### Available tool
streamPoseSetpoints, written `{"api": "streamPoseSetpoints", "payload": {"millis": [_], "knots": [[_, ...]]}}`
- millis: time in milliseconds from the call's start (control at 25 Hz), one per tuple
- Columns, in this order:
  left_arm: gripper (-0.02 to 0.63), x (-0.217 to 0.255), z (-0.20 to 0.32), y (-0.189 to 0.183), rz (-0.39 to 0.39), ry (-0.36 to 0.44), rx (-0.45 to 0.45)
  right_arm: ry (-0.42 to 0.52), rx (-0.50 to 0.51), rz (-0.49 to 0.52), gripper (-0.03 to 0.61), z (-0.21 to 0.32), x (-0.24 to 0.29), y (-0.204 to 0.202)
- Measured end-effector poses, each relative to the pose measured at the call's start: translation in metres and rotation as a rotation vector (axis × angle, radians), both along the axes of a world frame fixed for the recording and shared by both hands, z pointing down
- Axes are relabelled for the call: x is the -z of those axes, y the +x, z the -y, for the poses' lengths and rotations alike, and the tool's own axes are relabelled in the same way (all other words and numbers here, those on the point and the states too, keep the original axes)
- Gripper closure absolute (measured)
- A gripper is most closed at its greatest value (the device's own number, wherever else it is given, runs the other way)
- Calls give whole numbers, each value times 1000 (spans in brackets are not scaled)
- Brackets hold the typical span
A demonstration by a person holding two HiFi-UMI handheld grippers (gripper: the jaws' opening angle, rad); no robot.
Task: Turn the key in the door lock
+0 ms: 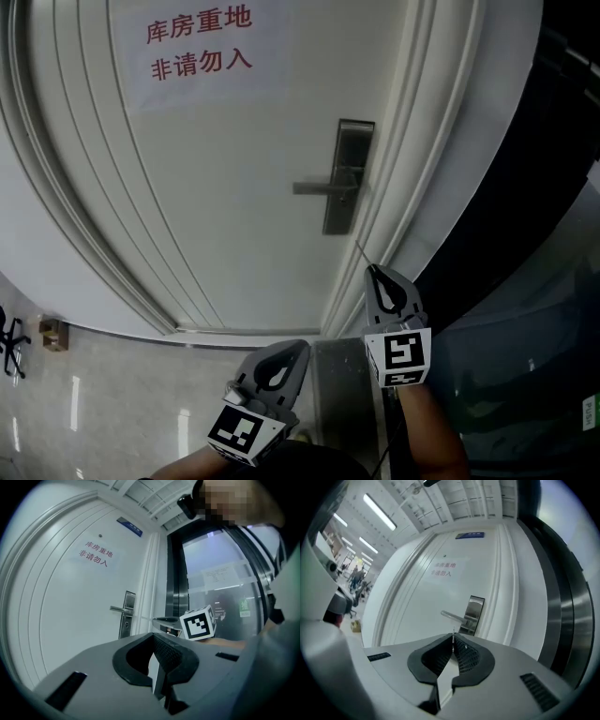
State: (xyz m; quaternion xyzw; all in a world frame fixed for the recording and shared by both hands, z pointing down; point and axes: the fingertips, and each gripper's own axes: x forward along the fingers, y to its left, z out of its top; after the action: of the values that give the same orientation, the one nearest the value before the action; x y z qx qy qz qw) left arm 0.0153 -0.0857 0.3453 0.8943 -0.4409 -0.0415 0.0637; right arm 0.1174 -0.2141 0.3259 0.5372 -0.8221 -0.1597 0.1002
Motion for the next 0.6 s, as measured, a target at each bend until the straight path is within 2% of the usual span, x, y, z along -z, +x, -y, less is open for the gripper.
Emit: {"api": "streamPoseSetpoints", "payload": {"millis": [160,440,600], "knots": [[609,-1,27,-9,-4,-8,-15,66,-75,-186,557,41,-3,-8],[609,-5,67,-8,-1,-22,-67,229,-190,-595,557,97,-21,-20],[609,-14,83,-7,8,-47,-83,269,-205,-745,557,119,-37,-23]]}}
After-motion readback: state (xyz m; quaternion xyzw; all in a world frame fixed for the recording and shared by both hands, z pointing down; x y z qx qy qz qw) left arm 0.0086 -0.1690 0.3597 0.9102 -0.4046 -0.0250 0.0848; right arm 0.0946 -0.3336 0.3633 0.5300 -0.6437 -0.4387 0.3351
